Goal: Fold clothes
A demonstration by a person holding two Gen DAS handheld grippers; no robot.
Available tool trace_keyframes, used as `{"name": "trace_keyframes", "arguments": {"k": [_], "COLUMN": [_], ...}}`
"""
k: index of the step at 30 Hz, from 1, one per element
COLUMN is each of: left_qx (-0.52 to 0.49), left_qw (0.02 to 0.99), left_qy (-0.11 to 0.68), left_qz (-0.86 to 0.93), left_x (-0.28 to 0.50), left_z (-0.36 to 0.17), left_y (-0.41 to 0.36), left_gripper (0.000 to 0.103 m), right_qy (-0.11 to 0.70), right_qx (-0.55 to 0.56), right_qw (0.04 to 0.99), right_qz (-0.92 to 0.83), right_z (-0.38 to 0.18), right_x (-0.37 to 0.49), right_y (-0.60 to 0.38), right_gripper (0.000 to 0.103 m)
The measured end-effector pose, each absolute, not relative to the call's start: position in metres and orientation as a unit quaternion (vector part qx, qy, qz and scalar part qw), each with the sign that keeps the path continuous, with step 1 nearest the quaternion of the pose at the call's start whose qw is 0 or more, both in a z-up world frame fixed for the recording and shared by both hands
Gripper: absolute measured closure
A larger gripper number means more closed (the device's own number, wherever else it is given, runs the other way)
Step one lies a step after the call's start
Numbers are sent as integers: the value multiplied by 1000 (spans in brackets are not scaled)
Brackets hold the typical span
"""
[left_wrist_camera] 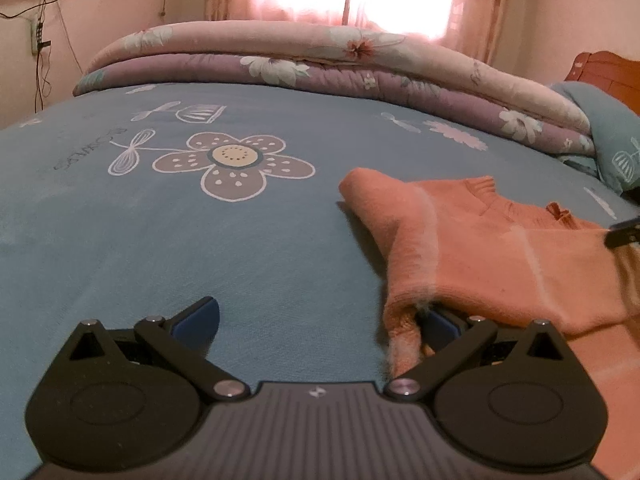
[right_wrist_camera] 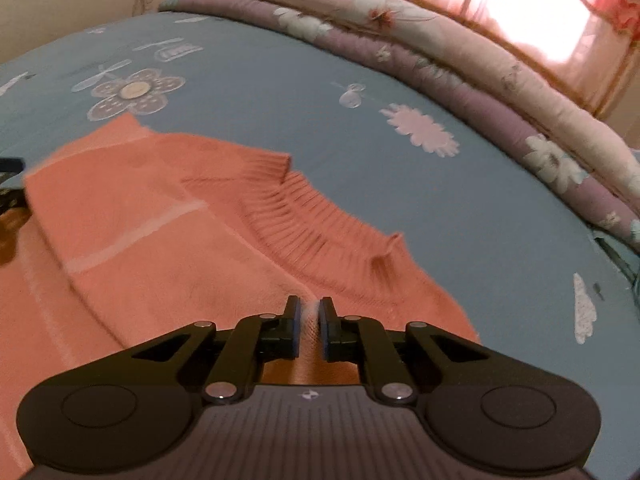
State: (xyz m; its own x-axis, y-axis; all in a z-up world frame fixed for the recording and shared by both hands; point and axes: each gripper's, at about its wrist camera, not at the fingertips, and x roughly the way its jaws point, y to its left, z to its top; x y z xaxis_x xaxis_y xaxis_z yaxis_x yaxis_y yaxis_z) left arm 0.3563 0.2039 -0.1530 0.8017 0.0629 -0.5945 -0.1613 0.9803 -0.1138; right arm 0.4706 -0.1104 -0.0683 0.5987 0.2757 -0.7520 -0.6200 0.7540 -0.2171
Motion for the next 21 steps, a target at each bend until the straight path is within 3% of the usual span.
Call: {"name": "trace_keyframes", "arguments": {"k": [7, 13, 16, 19, 21], "left_qx": [-74, -67, -72, -88, -103], "left_qw": [947, 948, 943, 940, 937], "left_qy": [309, 306, 320, 330, 334], "left_qz": [56, 59, 50, 11, -22], "left_x": [357, 356, 356, 351, 347], "left_z": [-153, -149, -147, -136, -127], "left_y": [201, 198, 202, 211, 220], "left_gripper": [1, 1, 1, 1, 1], "right_qy": [389, 351, 341, 332, 327], "right_qx": [-260, -205, -162, -161, -161], "right_qw": [862, 892, 893, 882, 875], "right_qz": [196, 200, 244, 292, 319], "right_z": [-103, -70, -55, -48, -46], "right_x": [488, 472, 456, 441, 436], "right_y": [-96, -89, -75, -42, -18], "right_gripper": [87, 78, 78, 93, 93]}}
